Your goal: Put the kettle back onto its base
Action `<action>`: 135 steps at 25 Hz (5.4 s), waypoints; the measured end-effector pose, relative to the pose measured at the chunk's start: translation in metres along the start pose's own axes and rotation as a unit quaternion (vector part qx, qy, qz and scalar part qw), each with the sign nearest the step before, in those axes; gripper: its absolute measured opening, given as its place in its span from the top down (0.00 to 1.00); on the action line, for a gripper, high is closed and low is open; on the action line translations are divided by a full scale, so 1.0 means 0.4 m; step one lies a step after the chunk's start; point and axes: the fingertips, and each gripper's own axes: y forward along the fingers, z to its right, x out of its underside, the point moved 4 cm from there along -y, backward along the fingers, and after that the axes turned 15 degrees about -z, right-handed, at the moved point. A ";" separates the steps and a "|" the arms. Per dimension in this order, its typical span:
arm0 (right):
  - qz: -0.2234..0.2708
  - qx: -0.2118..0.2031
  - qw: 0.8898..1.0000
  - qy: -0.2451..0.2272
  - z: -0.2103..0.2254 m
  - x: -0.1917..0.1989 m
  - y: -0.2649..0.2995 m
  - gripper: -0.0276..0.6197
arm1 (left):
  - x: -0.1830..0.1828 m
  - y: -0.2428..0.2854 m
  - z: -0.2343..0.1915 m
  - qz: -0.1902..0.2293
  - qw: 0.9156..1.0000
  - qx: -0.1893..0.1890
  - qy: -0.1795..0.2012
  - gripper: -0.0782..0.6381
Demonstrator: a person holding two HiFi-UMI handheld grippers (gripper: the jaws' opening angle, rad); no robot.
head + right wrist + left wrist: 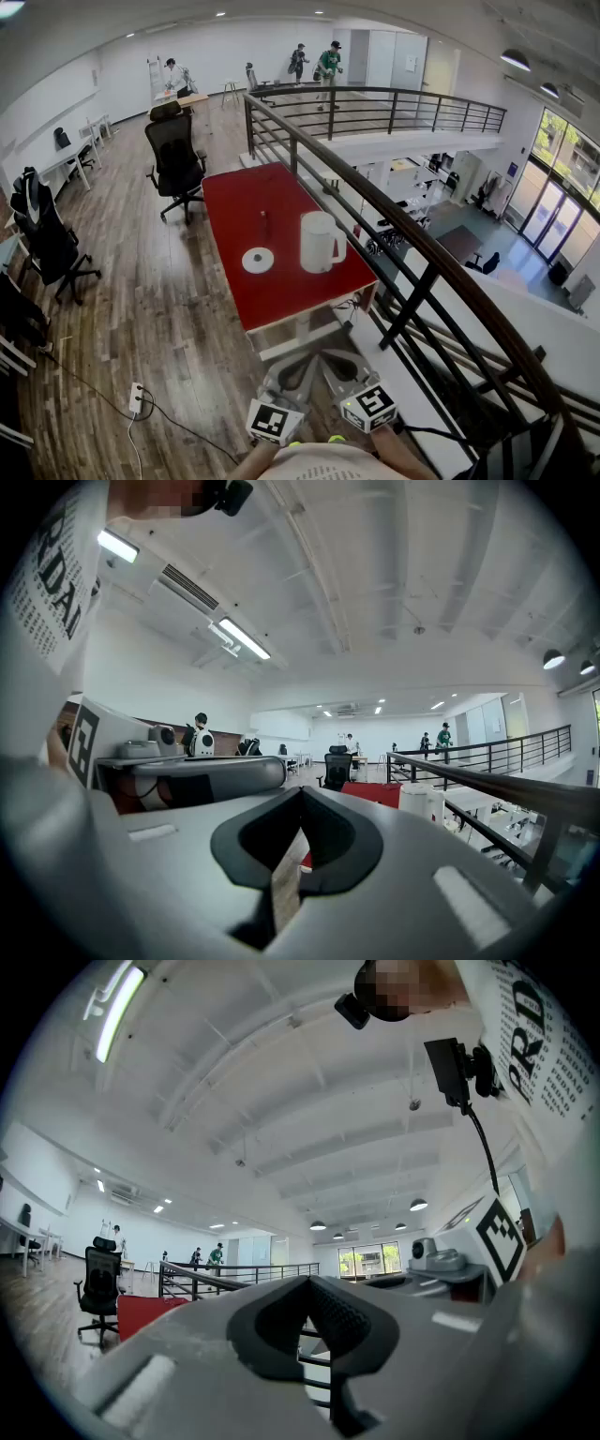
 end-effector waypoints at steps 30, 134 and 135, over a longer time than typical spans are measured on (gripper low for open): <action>-0.019 -0.004 1.000 -0.015 -0.015 0.012 0.027 0.95 | 0.025 -0.007 -0.025 -0.005 1.000 0.008 0.004 0.89; -0.055 -0.059 0.997 -0.009 0.526 -0.025 0.223 0.94 | -0.022 0.519 -0.182 -0.018 0.999 -0.049 -0.011 0.89; -0.056 -0.058 0.997 -0.009 0.530 -0.028 0.232 0.94 | -0.016 0.524 -0.192 -0.026 0.999 -0.046 -0.006 0.89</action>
